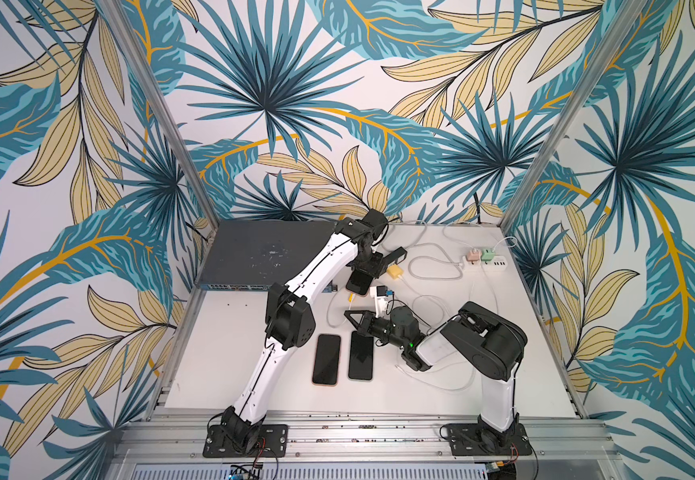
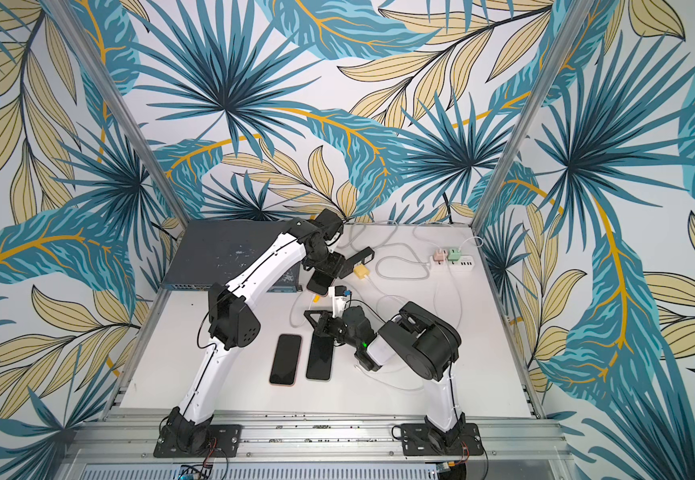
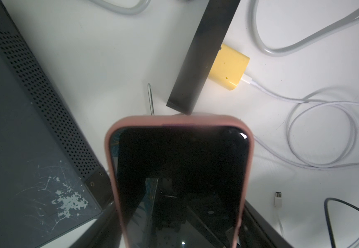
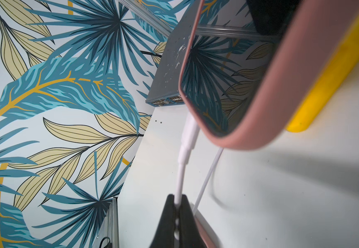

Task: Unplug the charging cable from the phone
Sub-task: Remove the charging cable from the phone.

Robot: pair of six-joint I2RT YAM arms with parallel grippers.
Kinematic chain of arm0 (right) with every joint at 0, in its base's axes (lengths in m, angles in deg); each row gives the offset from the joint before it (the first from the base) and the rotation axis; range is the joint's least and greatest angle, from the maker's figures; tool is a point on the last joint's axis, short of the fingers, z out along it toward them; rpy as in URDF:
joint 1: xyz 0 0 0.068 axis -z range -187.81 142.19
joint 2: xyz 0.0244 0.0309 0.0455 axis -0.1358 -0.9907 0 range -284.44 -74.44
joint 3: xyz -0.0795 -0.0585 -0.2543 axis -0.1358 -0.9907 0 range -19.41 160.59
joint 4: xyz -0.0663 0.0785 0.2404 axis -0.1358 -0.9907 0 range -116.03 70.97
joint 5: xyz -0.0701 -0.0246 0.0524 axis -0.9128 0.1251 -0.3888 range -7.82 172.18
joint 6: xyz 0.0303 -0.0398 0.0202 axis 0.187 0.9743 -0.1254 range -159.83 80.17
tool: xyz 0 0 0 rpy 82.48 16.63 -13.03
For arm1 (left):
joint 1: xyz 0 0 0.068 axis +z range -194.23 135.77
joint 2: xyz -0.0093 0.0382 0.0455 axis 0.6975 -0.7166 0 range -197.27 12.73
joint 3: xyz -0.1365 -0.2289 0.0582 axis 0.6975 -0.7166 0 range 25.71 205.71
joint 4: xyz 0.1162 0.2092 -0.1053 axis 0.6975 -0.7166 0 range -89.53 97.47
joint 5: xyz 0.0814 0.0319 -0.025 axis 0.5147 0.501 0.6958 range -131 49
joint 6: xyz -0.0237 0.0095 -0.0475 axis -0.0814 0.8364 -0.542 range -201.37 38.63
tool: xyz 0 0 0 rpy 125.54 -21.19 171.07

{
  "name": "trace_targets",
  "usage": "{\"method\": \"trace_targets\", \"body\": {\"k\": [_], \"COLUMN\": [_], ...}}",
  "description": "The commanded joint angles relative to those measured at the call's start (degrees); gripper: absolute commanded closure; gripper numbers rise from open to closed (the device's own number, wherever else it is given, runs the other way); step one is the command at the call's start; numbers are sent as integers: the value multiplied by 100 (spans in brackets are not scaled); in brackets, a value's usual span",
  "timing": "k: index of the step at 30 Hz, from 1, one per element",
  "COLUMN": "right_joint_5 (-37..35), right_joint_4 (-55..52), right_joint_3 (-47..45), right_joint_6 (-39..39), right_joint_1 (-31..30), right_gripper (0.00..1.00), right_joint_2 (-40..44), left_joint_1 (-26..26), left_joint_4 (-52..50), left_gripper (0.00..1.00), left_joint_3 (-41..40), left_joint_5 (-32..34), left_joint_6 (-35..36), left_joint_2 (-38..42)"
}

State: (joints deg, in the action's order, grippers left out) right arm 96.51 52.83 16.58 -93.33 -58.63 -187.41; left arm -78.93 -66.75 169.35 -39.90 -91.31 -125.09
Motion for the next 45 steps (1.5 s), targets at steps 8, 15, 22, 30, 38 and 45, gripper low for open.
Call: {"method": "trace_targets", "body": {"k": [8,15,22,30,38,45], "right_joint_5": [560,53,-800,-1116,-814,-627], "right_joint_4": [-617,-504,93,899,685,-614], "right_joint_3": [216,-244,-1372,-2051,-2209,-1652], "right_joint_6": [287,292,-395,-1117,-1218,-692], "right_joint_1": [-168,-169,149,697,1561,2168], "right_gripper": [100,100,100,100,99,95], "right_joint_2": [-31,401,850,955,1295,1525], "left_joint_1": [16,61,184,276,279,278], "left_joint_4": [516,491,656,610,590,847], "left_gripper": [49,48,47,46,46,45], "left_joint_3": [261,210,-147,-777,-2753,-4502], "left_joint_5": [160,456,726,806,1036,1315], "left_joint_6": [-137,-68,-64,23,-177,-611], "left_joint_2": [150,252,586,999,2081,2963]}}
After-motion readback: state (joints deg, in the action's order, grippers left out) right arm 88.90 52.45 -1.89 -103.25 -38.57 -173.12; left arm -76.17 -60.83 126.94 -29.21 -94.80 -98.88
